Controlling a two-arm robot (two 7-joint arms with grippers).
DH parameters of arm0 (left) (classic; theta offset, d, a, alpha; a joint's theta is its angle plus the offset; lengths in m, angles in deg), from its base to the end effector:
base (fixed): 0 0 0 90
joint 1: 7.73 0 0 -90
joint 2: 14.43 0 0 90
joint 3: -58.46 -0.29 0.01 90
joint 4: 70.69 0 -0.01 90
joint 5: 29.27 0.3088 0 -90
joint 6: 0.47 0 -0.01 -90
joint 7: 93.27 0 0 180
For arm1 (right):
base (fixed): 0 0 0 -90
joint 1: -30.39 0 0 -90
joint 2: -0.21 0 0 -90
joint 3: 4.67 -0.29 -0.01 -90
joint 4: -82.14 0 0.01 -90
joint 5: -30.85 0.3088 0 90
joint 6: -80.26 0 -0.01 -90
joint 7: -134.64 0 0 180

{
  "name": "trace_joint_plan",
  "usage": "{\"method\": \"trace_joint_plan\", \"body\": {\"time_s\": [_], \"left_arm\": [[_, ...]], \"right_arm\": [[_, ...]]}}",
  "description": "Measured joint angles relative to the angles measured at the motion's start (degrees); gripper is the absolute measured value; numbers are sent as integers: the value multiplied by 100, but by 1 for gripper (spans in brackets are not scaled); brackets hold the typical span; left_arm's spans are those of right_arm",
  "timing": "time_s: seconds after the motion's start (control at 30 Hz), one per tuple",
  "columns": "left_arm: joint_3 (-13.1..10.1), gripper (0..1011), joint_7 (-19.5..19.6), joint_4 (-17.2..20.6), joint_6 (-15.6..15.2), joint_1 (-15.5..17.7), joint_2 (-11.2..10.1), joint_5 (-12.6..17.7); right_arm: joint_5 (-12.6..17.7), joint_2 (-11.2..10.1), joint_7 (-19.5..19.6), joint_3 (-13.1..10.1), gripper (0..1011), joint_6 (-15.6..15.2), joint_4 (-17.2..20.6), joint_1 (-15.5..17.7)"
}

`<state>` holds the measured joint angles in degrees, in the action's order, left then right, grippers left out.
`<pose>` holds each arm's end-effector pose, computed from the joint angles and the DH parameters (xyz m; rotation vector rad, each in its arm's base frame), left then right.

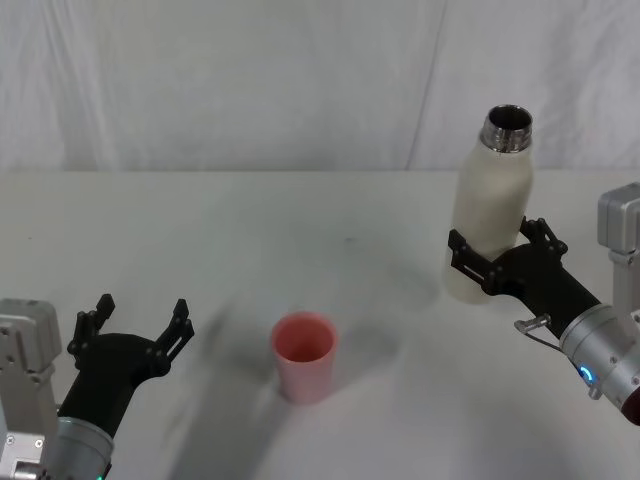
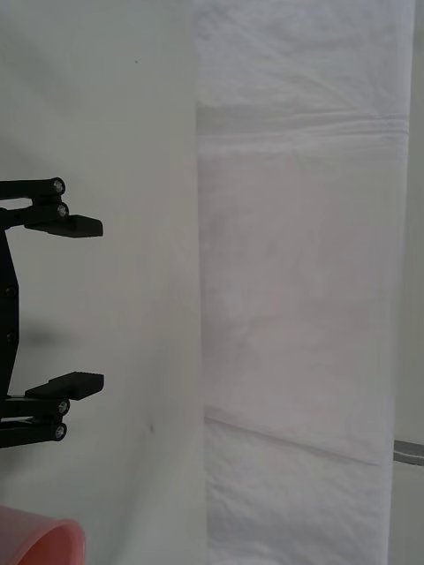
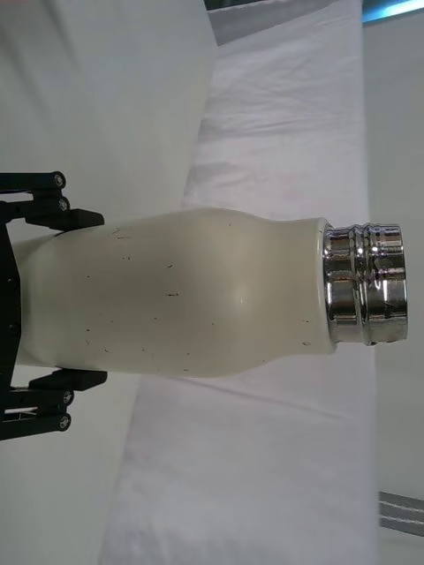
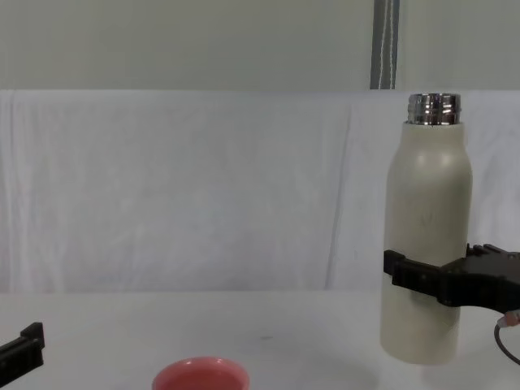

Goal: Grasp the thermos with one hand and pour water into the cup lid.

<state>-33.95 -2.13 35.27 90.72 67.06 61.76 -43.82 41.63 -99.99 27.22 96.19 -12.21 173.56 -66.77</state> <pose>0.2530 0.0376 -0.2852 -0.0382 0.0140 1.4460 0.3578 0.0093 -0.2563 0.0412 -0.0626 -1.0749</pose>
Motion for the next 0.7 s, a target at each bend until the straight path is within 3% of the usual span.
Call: {"method": "trace_joint_plan", "body": {"time_s": [0.33, 0.7], "left_arm": [[0, 1001, 0, 0, 0, 0, 0, 0], [0, 1001, 0, 0, 0, 0, 0, 0]], "right_arm": [[240, -84, 51, 98, 950, -190, -159, -119], [335, -90, 214, 225, 950, -79, -483, -223]]}}
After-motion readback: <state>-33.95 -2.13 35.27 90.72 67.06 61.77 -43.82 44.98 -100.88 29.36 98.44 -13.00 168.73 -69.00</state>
